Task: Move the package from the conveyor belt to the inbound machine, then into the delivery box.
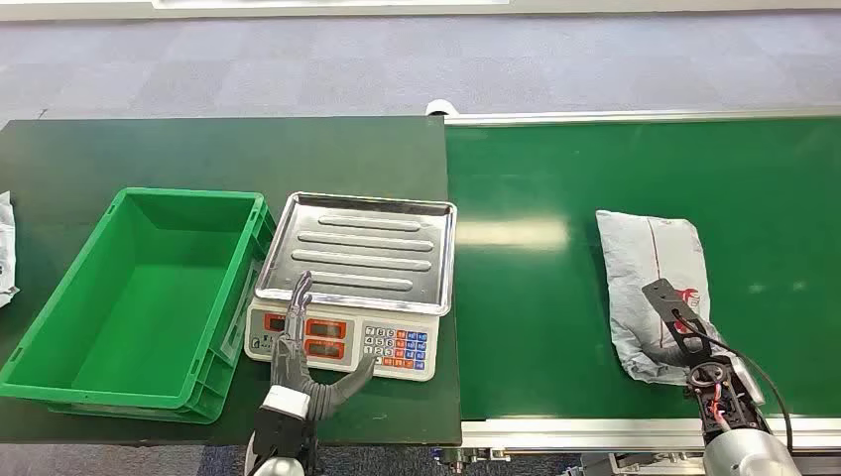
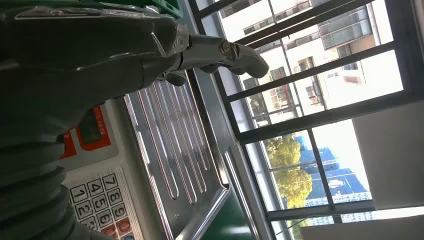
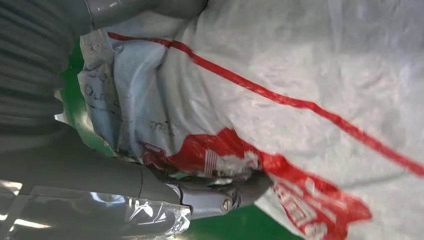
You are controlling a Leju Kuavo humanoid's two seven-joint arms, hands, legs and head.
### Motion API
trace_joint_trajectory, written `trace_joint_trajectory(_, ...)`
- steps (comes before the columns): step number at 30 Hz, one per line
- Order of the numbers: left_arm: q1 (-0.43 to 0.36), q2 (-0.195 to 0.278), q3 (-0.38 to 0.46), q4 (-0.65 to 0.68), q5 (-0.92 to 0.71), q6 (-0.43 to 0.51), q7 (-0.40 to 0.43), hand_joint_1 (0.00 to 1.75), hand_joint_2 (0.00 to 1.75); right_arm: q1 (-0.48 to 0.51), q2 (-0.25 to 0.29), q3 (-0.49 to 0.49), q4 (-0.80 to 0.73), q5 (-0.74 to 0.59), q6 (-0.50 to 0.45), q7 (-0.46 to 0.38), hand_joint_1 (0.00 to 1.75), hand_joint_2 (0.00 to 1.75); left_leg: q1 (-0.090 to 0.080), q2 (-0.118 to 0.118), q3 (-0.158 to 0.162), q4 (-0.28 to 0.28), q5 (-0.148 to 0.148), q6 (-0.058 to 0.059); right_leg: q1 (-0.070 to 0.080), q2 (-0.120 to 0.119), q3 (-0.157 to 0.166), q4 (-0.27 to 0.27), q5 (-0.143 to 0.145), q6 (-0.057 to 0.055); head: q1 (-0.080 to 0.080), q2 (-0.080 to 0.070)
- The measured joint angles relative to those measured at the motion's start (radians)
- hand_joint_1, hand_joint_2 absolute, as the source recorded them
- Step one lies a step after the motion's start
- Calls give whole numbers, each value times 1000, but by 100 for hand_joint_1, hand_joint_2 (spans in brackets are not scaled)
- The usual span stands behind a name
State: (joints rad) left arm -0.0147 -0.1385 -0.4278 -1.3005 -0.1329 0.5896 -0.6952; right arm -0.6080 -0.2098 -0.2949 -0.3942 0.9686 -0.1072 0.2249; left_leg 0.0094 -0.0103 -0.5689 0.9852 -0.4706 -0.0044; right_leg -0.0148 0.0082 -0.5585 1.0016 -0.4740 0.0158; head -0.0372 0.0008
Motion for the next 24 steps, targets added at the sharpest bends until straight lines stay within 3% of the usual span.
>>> trace_joint_trajectory(2,5,0,1,-7,-1,7,6,0,175,-5,4,0,2,0,-23,-11,175,175,0,0,0,0,0,0,0,0,0,0,0,0,0,0)
trace_joint_trajectory(4,18,0,3,-25,-5,24,17,0,175,-8,18,0,-5,-14,-109,-78,175,175,0,1,0,0,0,0,0,1,0,0,1,0,0,0)
trace_joint_trajectory(6,36,0,8,-50,-12,42,24,0,175,4,50,-1,-51,-62,-241,-216,175,175,0,2,-1,0,0,0,0,2,-1,0,1,0,0,0)
trace_joint_trajectory(9,53,0,13,-83,-22,63,29,0,175,60,127,24,-267,-204,-387,-405,175,175,1,-1,-1,0,1,0,1,-1,-2,1,0,-1,-1,0)
trace_joint_trajectory(14,58,0,22,-100,-25,69,28,0,175,133,197,111,-568,-304,-429,-427,175,175,1,-2,-3,-1,0,-1,2,-3,-3,1,-2,-2,0,0)
trace_joint_trajectory(18,59,0,25,-104,-25,74,16,0,175,177,238,152,-701,-373,-480,-518,175,175,1,-2,-4,-1,0,-1,1,-3,-3,1,-2,-2,0,0)
trace_joint_trajectory(21,49,-1,26,-103,-18,88,3,0,175,213,302,214,-825,-342,-524,-511,175,175,1,-1,-3,-1,0,-1,1,-1,-4,1,-2,-2,0,0)
trace_joint_trajectory(24,24,0,26,-99,13,98,-2,0,175,232,353,320,-890,-294,-468,-487,175,175,1,0,-3,-1,0,-1,2,-1,-4,1,-2,-2,0,0)
